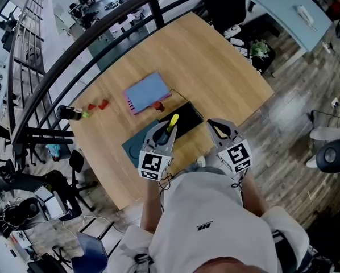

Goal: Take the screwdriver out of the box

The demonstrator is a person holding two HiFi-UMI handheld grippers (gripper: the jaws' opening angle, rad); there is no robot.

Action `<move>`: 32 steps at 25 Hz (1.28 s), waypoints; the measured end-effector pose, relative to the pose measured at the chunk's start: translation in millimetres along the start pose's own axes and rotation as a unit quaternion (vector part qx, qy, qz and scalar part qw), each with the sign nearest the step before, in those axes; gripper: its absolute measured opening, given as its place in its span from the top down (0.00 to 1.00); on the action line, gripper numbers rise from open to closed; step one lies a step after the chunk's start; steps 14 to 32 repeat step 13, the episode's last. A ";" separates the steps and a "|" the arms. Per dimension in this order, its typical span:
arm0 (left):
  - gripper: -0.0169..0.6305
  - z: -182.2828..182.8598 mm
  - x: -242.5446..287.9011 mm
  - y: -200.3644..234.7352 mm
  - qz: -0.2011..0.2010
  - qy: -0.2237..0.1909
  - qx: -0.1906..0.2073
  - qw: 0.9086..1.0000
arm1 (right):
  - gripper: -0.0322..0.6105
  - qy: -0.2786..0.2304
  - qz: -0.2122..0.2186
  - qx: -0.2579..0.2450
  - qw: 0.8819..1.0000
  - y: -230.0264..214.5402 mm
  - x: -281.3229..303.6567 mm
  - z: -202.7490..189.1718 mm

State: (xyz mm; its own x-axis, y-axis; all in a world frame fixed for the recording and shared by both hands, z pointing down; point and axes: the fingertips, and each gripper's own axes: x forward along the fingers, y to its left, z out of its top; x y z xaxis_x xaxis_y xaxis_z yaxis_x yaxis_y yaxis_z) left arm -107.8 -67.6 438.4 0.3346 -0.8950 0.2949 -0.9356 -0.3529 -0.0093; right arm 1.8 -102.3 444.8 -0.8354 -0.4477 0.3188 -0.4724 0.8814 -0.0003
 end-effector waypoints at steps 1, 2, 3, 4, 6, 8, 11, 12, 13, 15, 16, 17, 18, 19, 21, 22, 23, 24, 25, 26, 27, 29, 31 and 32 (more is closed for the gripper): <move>0.86 0.6 -0.7 0.0 0.001 -0.002 0.000 1.000 | 0.96 -0.002 0.002 -0.002 1.000 1.2 0.5 1.4; 0.86 1.2 -1.3 0.0 0.001 -0.004 0.001 1.000 | 0.96 -0.004 0.003 -0.003 1.000 2.3 1.0 2.5; 0.86 1.9 -1.7 0.0 0.001 -0.005 0.001 1.000 | 0.96 -0.006 0.004 -0.004 1.000 3.2 1.6 3.4; 0.86 2.7 -1.8 0.1 0.002 -0.007 0.002 1.000 | 0.96 -0.007 0.006 -0.004 1.000 3.8 2.3 4.0; 0.86 4.2 -1.3 0.2 0.002 -0.009 0.002 1.000 | 0.96 -0.007 0.008 -0.005 1.000 3.3 3.2 4.9; 0.86 5.2 -1.1 -0.1 0.003 -0.011 0.000 1.000 | 0.96 -0.007 0.007 -0.006 1.000 2.3 3.4 6.2; 0.86 6.3 -2.3 0.3 0.002 -0.012 -0.002 1.000 | 0.96 -0.011 0.009 -0.009 1.000 3.1 4.2 11.6; 0.86 6.5 -2.7 0.6 0.002 -0.013 -0.003 1.000 | 0.96 -0.012 0.009 -0.010 1.000 3.5 4.6 12.5; 0.86 6.7 -3.2 1.0 0.002 -0.014 -0.003 1.000 | 0.96 -0.012 0.009 -0.011 1.000 3.8 5.1 13.3; 0.86 6.7 -3.2 1.0 0.002 -0.014 -0.003 1.000 | 0.96 -0.012 0.009 -0.011 1.000 3.8 5.1 13.3; 0.86 6.7 -3.2 1.0 0.002 -0.014 -0.003 1.000 | 0.96 -0.012 0.009 -0.011 1.000 3.8 5.1 13.3; 0.86 6.7 -3.2 1.0 0.002 -0.014 -0.003 1.000 | 0.96 -0.012 0.009 -0.011 1.000 3.8 5.1 13.3; 0.86 6.7 -3.2 1.0 0.002 -0.014 -0.003 1.000 | 0.96 -0.012 0.009 -0.011 1.000 3.8 5.1 13.3; 0.86 6.7 -3.2 1.0 0.002 -0.014 -0.003 1.000 | 0.96 -0.012 0.009 -0.011 1.000 3.8 5.1 13.3; 0.86 6.7 -3.2 1.0 0.002 -0.014 -0.003 1.000 | 0.96 -0.012 0.009 -0.011 1.000 3.8 5.1 13.3; 0.86 6.7 -3.2 1.0 0.002 -0.014 -0.003 1.000 | 0.96 -0.012 0.009 -0.011 1.000 3.8 5.1 13.3; 0.86 6.7 -3.2 1.0 0.002 -0.014 -0.003 1.000 | 0.96 -0.012 0.009 -0.011 1.000 3.8 5.1 13.3; 0.86 6.7 -3.2 1.0 0.002 -0.014 -0.003 1.000 | 0.96 -0.012 0.009 -0.011 1.000 3.8 5.1 13.3; 0.86 6.7 -3.2 1.0 0.002 -0.014 -0.003 1.000 | 0.96 -0.012 0.009 -0.011 1.000 3.8 5.1 13.3; 0.86 6.7 -3.2 1.0 0.002 -0.014 -0.003 1.000 | 0.96 -0.012 0.009 -0.011 1.000 3.8 5.1 13.3; 0.86 6.7 -3.2 1.0 0.002 -0.014 -0.003 1.000 | 0.96 -0.012 0.009 -0.011 1.000 3.8 5.1 13.3; 0.86 6.7 -3.2 1.0 0.002 -0.014 -0.003 1.000 | 0.96 -0.012 0.009 -0.011 1.000 3.8 5.1 13.3; 0.86 6.7 -3.2 1.0 0.002 -0.014 -0.003 1.000 | 0.96 -0.012 0.009 -0.011 1.000 3.8 5.1 13.3; 0.86 6.7 -3.2 1.0 0.002 -0.014 -0.003 1.000 | 0.96 -0.012 0.009 -0.011 1.000 3.8 5.1 13.3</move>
